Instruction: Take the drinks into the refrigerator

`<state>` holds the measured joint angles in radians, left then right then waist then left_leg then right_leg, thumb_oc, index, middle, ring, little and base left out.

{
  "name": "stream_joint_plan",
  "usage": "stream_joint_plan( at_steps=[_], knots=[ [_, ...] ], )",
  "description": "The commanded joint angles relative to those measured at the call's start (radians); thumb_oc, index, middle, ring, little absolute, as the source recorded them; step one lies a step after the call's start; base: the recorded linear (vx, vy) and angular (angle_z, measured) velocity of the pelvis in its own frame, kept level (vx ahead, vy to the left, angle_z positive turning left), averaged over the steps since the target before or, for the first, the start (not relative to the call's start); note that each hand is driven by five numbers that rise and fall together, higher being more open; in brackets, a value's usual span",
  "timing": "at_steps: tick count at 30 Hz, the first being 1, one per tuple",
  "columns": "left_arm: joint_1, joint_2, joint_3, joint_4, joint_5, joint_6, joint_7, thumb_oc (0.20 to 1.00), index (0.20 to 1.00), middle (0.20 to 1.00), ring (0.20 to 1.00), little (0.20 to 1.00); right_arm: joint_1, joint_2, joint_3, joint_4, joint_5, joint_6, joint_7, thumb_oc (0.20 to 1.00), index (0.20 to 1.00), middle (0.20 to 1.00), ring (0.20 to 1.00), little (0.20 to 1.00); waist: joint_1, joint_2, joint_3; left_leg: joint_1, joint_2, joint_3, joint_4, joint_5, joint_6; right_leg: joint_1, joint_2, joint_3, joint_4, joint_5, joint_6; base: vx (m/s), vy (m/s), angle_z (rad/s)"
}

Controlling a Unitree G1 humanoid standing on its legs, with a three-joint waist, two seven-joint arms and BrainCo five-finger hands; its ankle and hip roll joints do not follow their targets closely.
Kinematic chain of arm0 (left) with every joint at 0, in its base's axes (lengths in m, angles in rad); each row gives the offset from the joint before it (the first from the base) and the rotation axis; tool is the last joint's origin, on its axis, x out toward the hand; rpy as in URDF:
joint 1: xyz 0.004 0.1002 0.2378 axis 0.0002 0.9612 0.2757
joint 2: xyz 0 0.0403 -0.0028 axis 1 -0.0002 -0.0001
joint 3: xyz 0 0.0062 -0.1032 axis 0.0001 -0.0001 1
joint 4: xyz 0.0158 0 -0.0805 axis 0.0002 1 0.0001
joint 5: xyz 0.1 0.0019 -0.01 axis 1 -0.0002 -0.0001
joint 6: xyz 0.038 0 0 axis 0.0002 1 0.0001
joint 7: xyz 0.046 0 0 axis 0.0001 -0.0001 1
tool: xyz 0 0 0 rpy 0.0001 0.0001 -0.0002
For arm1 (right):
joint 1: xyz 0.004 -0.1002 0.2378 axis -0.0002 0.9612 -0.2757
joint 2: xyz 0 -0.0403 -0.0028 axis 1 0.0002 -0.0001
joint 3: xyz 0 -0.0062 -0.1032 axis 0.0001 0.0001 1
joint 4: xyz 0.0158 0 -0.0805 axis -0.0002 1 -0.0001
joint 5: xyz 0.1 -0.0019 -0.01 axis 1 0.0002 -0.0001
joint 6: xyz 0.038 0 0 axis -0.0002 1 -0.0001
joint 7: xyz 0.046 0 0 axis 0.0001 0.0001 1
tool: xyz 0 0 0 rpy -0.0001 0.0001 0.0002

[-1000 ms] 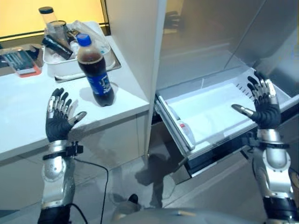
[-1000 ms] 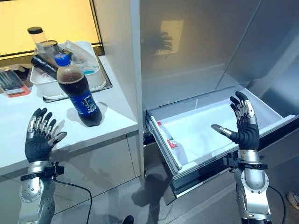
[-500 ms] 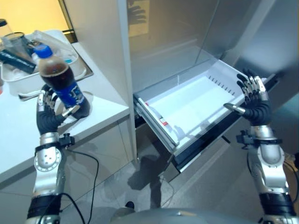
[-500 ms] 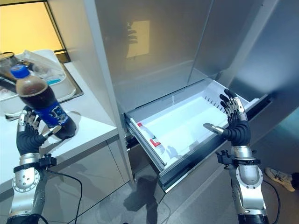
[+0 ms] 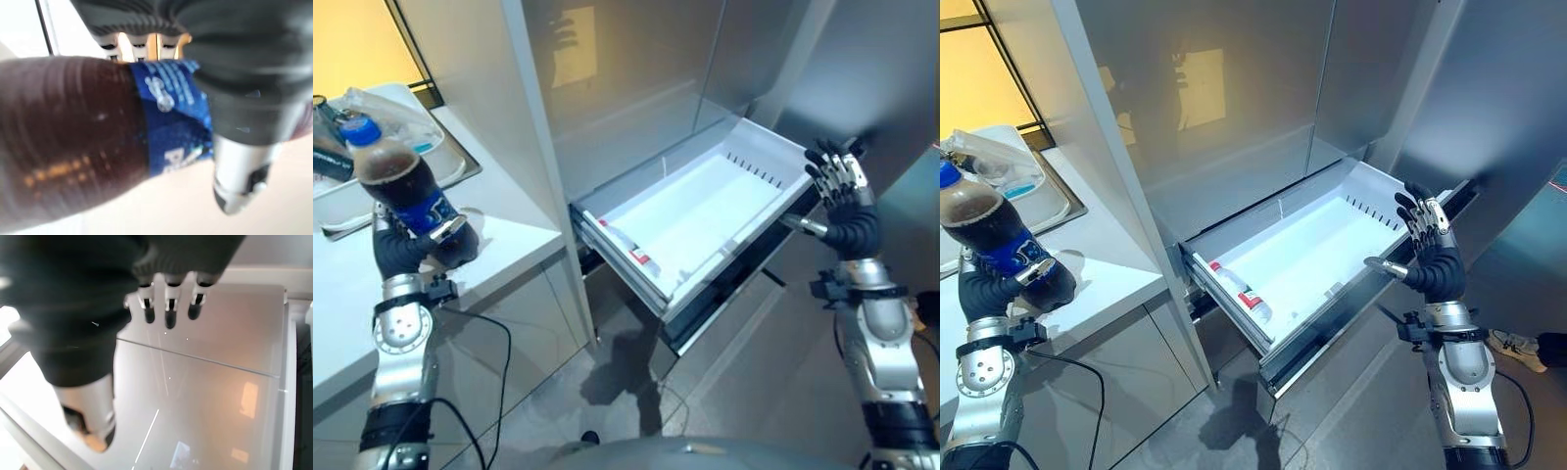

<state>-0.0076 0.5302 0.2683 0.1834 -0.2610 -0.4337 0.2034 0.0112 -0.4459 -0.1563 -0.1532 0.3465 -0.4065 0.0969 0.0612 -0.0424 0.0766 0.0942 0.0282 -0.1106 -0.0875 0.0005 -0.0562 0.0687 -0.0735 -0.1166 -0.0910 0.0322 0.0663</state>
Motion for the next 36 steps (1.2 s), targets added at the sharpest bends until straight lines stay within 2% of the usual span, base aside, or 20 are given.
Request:
stream_joint_plan(
  at_steps=[1,8,9,10,23,36],
  knots=[
    [-0.064,0.071,0.051,0.056,0.054,-0.031,0.019,1.000,1.000,1.000,1.000,1.000,-0.026,-0.026,-0.035,-0.084,0.043,-0.028,0.006,1.000,1.000,1.000,1.000,1.000,-0.017,-0.016,-0.039,-0.028,-0.047,-0.053,0.055,-0.060,0.059,0.019,0.014,-0.038,0.127,-0.109,0.000,0.00,0.000,0.00],
    [-0.049,0.062,0.049,0.054,0.062,-0.021,0.008,1.000,1.000,1.000,1.000,1.000,-0.013,-0.018,-0.038,-0.098,0.051,-0.024,0.016,1.000,1.000,1.000,1.000,1.000,-0.016,-0.024,-0.042,-0.022,-0.046,-0.058,0.050,-0.060,0.059,0.027,0.015,-0.035,0.116,-0.103,0.001,0.00,0.000,0.00],
    [-0.047,0.062,0.049,0.052,0.057,-0.021,0.003,0.718,0.718,0.718,0.718,0.718,-0.012,-0.017,-0.039,-0.098,0.052,-0.023,0.018,1.000,1.000,1.000,1.000,1.000,-0.016,-0.025,-0.042,-0.022,-0.046,-0.057,0.050,-0.060,0.059,0.027,0.015,-0.034,0.116,-0.101,0.000,0.00,0.000,0.00],
    [-0.049,0.064,0.046,0.050,0.053,-0.021,-0.001,0.200,0.200,0.200,0.200,0.200,-0.013,-0.019,-0.037,-0.100,0.052,-0.023,0.018,1.000,1.000,1.000,1.000,1.000,-0.015,-0.026,-0.042,-0.023,-0.046,-0.057,0.051,-0.060,0.059,0.027,0.015,-0.034,0.116,-0.100,0.000,0.00,0.000,0.00],
    [-0.058,0.072,0.033,0.057,0.059,-0.017,-0.019,0.200,0.200,0.200,0.200,0.200,0.000,-0.012,-0.042,-0.113,0.056,-0.020,0.031,1.000,1.000,1.000,1.000,1.000,-0.019,-0.029,-0.045,-0.018,-0.047,-0.053,0.049,-0.060,0.060,0.032,0.015,-0.029,0.109,-0.092,0.001,0.00,0.000,0.00],
    [-0.068,0.069,0.026,0.068,0.051,-0.017,-0.032,0.200,0.200,0.200,0.200,0.200,0.018,-0.005,-0.045,-0.118,0.061,-0.011,0.049,1.000,1.000,1.000,1.000,1.000,-0.029,-0.017,-0.052,-0.012,-0.050,-0.048,0.039,-0.054,0.062,0.036,0.010,-0.017,0.095,-0.078,0.003,0.00,0.000,0.00]
  ],
)
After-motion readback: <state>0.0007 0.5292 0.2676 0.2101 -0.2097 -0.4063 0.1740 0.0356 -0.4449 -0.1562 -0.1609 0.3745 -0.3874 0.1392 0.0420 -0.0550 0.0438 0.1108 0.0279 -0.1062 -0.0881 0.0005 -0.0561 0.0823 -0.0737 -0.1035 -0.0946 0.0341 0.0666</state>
